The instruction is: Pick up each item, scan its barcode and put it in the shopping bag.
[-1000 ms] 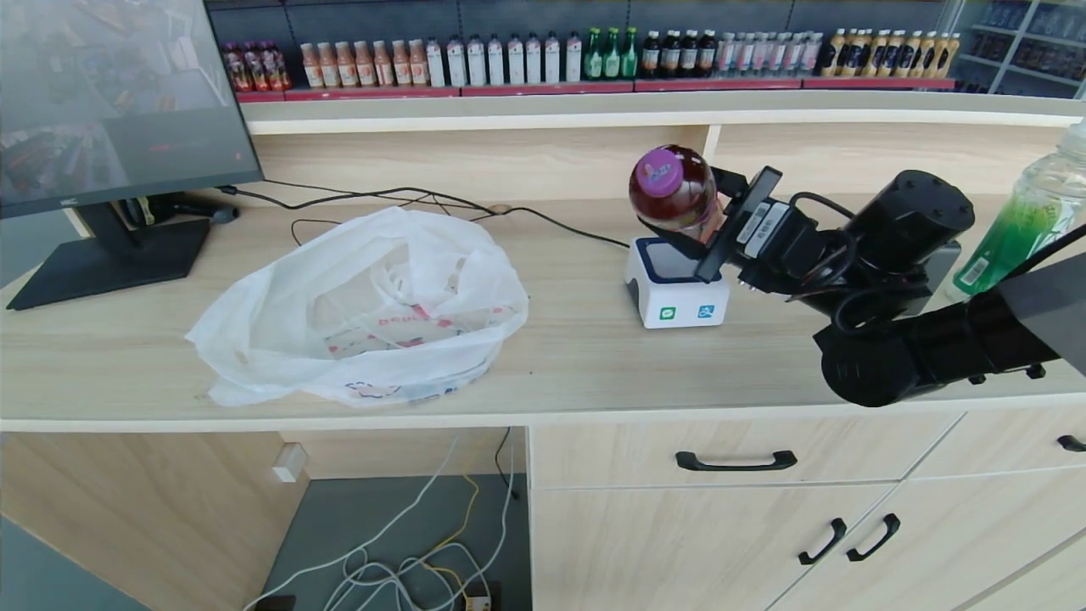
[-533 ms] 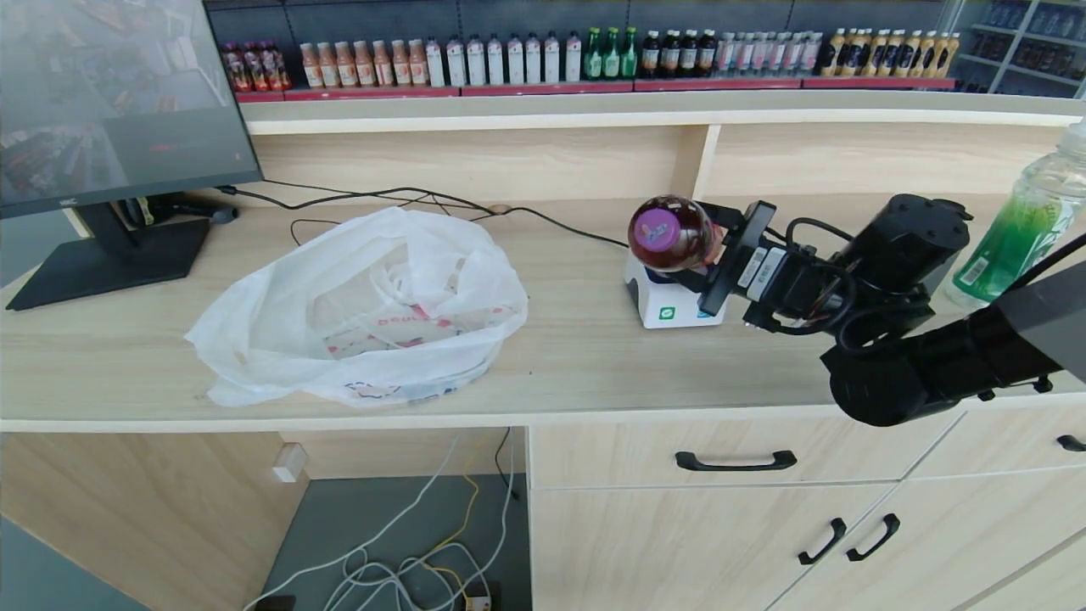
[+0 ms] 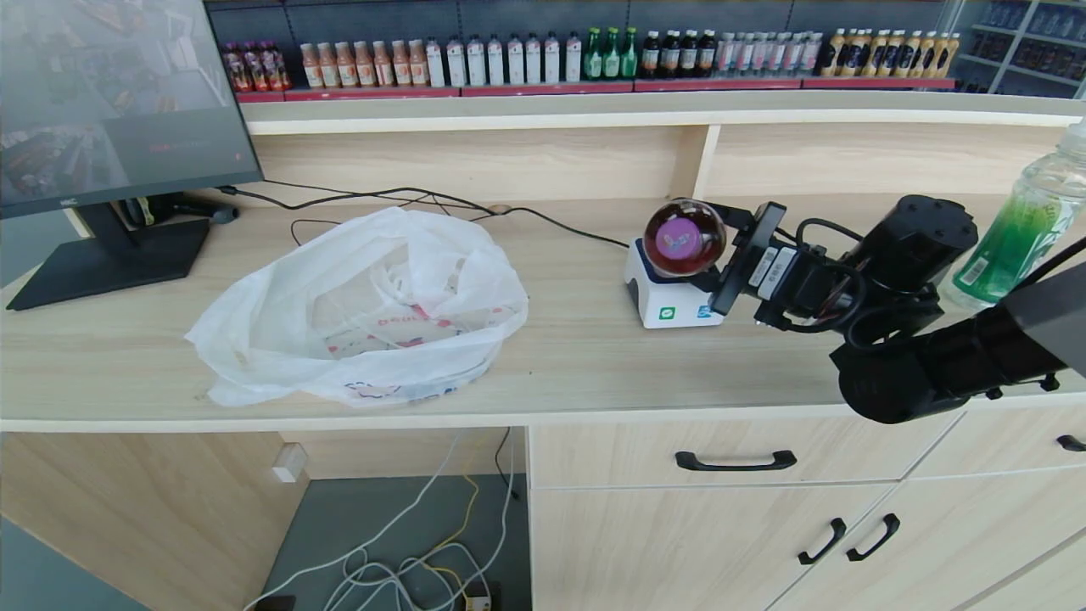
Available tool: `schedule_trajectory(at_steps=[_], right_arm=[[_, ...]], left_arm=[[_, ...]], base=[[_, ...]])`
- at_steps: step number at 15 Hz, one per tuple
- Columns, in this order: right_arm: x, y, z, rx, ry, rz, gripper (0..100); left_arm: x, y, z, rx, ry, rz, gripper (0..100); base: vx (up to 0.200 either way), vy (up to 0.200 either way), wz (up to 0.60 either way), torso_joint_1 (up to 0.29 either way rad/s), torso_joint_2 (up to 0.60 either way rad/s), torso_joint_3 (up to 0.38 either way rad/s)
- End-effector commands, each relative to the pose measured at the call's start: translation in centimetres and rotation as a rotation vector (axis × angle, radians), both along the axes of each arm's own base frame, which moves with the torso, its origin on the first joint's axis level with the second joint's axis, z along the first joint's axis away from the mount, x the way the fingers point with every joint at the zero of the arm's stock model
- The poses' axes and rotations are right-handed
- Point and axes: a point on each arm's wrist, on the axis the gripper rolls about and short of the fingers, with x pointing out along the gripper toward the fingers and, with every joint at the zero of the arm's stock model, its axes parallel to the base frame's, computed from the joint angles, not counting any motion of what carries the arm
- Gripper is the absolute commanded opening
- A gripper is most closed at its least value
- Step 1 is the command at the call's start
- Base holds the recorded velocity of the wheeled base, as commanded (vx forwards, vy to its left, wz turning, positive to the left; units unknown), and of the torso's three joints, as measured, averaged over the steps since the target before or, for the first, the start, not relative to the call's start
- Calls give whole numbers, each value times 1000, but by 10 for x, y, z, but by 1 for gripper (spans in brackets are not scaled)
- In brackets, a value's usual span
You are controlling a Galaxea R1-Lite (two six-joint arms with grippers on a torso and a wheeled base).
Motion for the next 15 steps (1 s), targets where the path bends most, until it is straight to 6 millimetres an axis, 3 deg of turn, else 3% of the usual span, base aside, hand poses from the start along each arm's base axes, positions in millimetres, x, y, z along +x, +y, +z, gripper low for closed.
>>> schedule_trajectory(at_steps=[1,15], right_arm=[[1,0,-1,0,2,-2,0],[0,8,-3,29,33,-6,0]], left_arm=[[0,0,0,0,0,0,100],[0,0,0,0,2,0,100]], base=[[0,0,0,0,0,0],[0,0,0,0,0,0]])
